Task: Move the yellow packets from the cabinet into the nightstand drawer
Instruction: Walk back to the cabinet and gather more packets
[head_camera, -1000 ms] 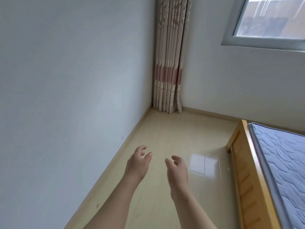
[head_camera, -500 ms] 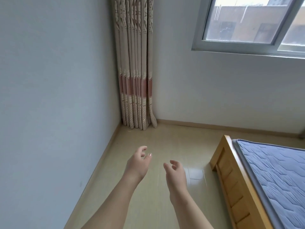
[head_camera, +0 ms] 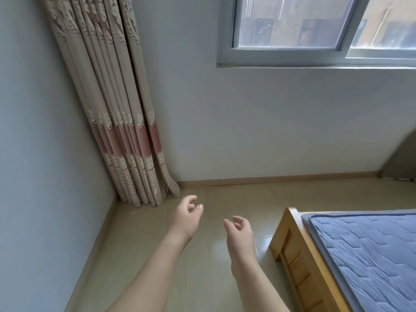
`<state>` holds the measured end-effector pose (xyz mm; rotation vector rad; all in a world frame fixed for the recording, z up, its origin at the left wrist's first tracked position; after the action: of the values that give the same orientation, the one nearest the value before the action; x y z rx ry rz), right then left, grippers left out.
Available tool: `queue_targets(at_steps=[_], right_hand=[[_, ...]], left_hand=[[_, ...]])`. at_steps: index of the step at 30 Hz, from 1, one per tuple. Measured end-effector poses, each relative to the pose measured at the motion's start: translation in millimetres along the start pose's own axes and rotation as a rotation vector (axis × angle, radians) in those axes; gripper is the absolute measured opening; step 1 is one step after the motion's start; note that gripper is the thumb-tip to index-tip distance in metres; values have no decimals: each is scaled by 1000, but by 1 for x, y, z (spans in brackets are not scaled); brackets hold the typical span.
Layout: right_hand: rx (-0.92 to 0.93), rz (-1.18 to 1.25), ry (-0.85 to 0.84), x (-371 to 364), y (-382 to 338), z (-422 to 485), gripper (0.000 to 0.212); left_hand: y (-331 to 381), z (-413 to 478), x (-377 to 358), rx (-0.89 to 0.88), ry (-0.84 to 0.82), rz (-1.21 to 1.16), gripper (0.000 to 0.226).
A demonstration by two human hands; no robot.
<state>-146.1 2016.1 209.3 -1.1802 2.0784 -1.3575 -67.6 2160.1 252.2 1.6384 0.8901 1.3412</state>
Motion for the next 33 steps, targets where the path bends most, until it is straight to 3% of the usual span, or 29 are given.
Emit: queue_targets(at_steps=[8, 20, 26, 33], right_hand=[[-1, 47, 87, 56, -102, 183, 31], [-117, 135, 270, 80, -180, 437, 24], [-158, 238, 396, 93, -252, 563, 24], [-266, 480, 633, 179, -260, 645, 26]], left_hand=[[87, 173, -120, -54, -104, 45, 34], [132, 430, -274, -69, -337, 53, 33], [199, 575, -358, -167, -507, 117, 33], [253, 627, -512, -264, -834, 222, 33]])
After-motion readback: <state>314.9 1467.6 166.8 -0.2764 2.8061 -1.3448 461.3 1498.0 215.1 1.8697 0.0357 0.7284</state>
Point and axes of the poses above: each hand's wrist, its own z-axis towards the middle knuckle, its own x-axis out of the back of the hand, y = z × x, the point moved 8 cm from there along z, towards the middle knuckle, and after that the axes turned 6 degrees about -x, right-handed, at the moved point
